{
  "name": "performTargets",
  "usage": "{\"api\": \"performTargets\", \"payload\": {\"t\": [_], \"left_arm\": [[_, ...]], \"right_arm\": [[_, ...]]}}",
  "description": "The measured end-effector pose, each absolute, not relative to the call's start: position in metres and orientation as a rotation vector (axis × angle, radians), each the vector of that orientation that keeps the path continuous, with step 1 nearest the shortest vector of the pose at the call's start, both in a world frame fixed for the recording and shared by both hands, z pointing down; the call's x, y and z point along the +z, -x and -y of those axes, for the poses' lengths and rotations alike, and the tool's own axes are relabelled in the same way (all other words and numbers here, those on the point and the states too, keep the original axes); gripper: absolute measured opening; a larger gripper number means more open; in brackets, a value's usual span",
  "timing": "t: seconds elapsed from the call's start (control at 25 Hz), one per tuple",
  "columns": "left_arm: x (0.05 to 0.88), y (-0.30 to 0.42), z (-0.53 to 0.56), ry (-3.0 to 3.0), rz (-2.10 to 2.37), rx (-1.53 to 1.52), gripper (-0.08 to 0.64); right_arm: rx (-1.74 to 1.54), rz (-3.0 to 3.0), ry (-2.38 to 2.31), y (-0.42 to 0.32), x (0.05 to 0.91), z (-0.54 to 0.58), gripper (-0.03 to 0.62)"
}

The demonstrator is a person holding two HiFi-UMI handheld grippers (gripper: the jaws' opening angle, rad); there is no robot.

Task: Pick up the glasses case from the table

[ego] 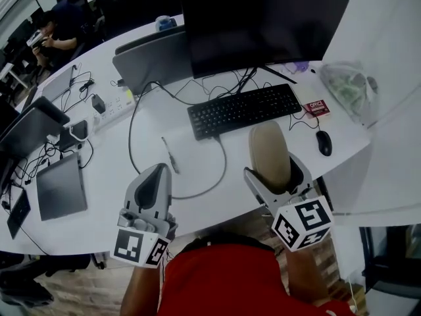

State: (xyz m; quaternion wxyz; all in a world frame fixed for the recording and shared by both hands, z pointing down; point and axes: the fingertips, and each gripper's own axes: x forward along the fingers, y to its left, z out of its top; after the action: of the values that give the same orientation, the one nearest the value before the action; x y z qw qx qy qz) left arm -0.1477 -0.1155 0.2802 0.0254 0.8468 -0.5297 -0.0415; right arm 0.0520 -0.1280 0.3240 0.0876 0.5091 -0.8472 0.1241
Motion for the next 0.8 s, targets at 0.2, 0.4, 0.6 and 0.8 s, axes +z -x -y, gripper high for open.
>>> {"api": "performTargets", "payload": {"t": [0.2,0.4,0.6,0.8], "left_arm": [[0.271,0.146,0.113,-2.644,1.636,-0.141,0.011],[0.266,0.147,0.113,-2.650,1.643,-0.146,0.011],[0.265,0.147,0.114,-2.652,1.643,-0.148,0.011],[0.265,0.146,0.115,-2.653,1.641,-0.143,0.011]], "right_arm": [[0.318,2.584,-1.541,-0.054,0.291,0.117,0.408],[0.285,2.613,-1.554,-0.054,0.276,0.115,0.407],[0.272,2.602,-1.552,-0.054,0.279,0.116,0.405],[0.281,2.600,-1.549,-0.054,0.282,0.117,0.405]]}}
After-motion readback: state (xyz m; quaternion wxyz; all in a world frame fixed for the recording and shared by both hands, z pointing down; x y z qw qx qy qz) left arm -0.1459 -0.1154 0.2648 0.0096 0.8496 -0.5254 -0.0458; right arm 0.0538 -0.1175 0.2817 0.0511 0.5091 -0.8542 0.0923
